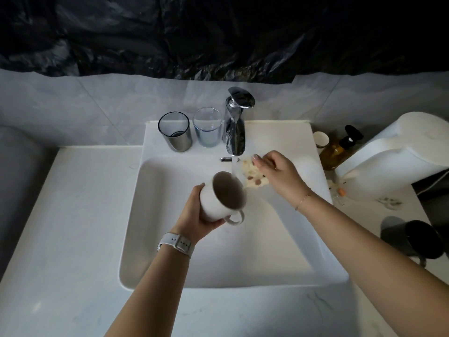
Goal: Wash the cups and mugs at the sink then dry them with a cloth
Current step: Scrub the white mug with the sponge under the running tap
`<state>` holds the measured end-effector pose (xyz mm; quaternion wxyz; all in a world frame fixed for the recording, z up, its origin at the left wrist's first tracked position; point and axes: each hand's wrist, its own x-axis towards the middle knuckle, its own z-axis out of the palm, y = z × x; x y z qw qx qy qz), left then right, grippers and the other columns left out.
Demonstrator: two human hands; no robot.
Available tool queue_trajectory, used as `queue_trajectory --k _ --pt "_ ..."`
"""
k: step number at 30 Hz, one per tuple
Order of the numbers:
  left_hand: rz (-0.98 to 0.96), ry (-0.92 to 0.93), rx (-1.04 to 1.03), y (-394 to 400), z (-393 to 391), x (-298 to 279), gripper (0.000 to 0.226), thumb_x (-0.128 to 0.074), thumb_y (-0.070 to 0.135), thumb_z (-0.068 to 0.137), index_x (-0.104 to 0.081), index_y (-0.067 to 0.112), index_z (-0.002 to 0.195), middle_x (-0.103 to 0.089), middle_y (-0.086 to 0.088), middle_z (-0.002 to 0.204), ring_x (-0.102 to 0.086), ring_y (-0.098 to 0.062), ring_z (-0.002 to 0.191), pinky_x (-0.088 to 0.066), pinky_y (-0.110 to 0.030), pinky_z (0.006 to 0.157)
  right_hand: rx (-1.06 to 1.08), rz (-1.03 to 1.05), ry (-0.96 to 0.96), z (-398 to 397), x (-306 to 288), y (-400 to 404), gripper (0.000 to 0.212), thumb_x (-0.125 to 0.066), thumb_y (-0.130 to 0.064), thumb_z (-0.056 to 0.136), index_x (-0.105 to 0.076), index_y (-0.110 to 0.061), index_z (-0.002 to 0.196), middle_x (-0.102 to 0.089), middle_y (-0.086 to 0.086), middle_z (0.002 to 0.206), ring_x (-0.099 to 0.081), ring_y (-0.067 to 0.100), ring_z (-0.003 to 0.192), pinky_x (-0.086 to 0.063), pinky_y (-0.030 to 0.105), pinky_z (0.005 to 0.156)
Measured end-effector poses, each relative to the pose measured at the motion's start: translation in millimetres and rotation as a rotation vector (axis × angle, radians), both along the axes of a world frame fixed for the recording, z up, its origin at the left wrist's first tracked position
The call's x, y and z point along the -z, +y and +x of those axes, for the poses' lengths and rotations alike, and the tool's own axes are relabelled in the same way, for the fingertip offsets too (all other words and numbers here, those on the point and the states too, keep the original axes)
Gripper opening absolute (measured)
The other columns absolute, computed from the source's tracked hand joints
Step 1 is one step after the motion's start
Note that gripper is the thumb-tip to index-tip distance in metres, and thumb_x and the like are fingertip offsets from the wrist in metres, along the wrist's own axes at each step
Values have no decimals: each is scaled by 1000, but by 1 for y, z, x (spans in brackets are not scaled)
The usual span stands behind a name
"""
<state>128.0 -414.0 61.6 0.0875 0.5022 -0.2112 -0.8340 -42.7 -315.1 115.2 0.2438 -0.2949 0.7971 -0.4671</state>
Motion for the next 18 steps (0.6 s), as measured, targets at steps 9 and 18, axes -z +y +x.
queue_trajectory --k 9,18 --pt "-28 10 89 6 -22 -3 29 -46 44 95 -61 22 105 -73 -4 84 -65 -23 87 -54 -40 77 -136 97 27 37 25 4 28 -65 -35 87 -52 -10 84 -65 2 103 -57 10 114 -45 29 90" --pt "-60 9 137 -8 -29 -3 30 -47 44 94 -62 22 107 -72 -6 90 -66 -26 91 -54 -46 84 -128 127 -295 3 52 -7 43 -70 -12 72 -51 -12 111 -62 2 102 -58 14 84 -47 23 70"
